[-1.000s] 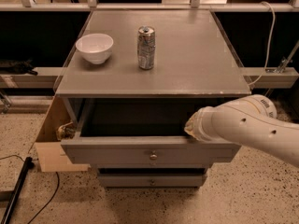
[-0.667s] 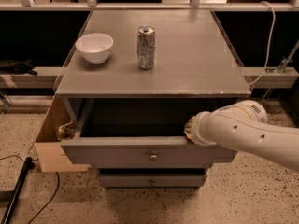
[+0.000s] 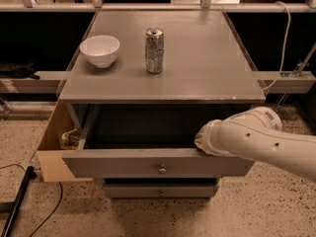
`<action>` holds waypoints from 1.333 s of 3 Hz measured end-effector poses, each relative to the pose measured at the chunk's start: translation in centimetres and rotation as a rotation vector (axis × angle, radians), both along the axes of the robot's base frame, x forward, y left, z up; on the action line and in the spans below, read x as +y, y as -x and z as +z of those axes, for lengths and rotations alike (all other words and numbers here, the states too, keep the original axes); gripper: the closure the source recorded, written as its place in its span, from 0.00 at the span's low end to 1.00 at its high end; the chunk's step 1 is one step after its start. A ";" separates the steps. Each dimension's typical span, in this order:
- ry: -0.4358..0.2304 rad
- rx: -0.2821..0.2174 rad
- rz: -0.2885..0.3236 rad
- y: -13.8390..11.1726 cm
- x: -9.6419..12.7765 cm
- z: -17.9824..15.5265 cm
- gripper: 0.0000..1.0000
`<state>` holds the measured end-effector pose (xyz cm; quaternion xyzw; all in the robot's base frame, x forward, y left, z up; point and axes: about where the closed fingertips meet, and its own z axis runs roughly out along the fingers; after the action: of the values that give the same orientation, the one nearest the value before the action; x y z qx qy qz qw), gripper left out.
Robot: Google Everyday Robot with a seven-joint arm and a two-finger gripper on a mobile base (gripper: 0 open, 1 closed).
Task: Open top drawer
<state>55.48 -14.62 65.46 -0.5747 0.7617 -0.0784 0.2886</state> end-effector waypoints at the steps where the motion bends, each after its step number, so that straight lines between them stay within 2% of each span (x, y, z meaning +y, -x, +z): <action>1: 0.000 0.000 0.000 0.0 0.0 0.0 0.64; 3: 0.000 0.000 0.000 0.0 0.0 0.0 0.16; 4: 0.000 0.000 0.000 0.0 0.0 0.0 0.00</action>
Offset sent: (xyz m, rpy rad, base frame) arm 0.0000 0.0000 0.0000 0.0000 0.0000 0.0000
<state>55.48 -14.62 65.46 -0.5747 0.7617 -0.0784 0.2887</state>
